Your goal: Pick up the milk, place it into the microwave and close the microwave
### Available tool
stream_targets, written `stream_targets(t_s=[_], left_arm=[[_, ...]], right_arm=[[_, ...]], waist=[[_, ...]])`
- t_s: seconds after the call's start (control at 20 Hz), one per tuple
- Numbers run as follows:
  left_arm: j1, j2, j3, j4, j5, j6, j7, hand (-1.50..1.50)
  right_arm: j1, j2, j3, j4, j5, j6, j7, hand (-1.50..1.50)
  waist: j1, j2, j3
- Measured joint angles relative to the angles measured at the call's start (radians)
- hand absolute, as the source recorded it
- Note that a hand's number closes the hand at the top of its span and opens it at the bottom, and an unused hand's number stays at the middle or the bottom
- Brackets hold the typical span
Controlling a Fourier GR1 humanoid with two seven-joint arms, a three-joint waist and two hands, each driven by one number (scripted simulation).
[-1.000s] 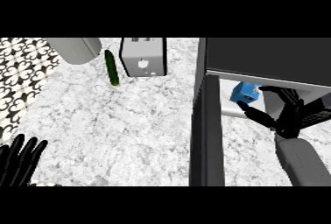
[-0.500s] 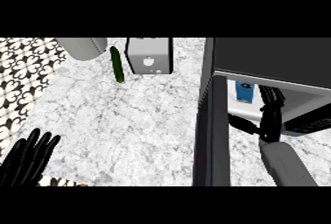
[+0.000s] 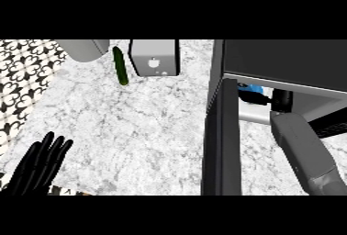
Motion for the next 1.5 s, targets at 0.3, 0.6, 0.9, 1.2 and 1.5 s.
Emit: stream_targets(t_s=[0.3, 0.6, 0.9, 1.2, 1.5], left_arm=[[0.003, -0.030, -0.044, -0.003, -0.045, 0.025, 0.006, -1.50], [0.003, -0.055, -0.093, -0.021, -0.087, 0.061, 0.016, -1.50], [0.002, -0.062, -0.134, -0.003, -0.118, 0.098, 0.009, -1.50], [-0.004, -0.061, -0.178, 0.025, -0.146, 0.113, 0.000, -1.50], [-0.045, -0.057, -0.213, 0.096, -0.159, 0.113, 0.007, -1.50]], right_arm=[[-0.156, -0.027, -0.033, 0.187, -0.005, 0.066, 0.064, -1.50], [-0.236, -0.028, -0.061, 0.314, -0.016, 0.160, 0.036, -1.50], [-0.248, -0.008, -0.098, 0.402, -0.031, 0.206, -0.051, -1.50], [-0.236, 0.012, -0.131, 0.455, -0.049, 0.279, -0.138, -1.50], [-0.193, 0.044, -0.154, 0.467, -0.067, 0.396, -0.218, -1.50]], waist=[[-0.029, 0.001, 0.001], [-0.057, -0.003, 0.002], [-0.085, -0.009, 0.001], [-0.111, -0.019, -0.001], [-0.135, -0.032, -0.004]])
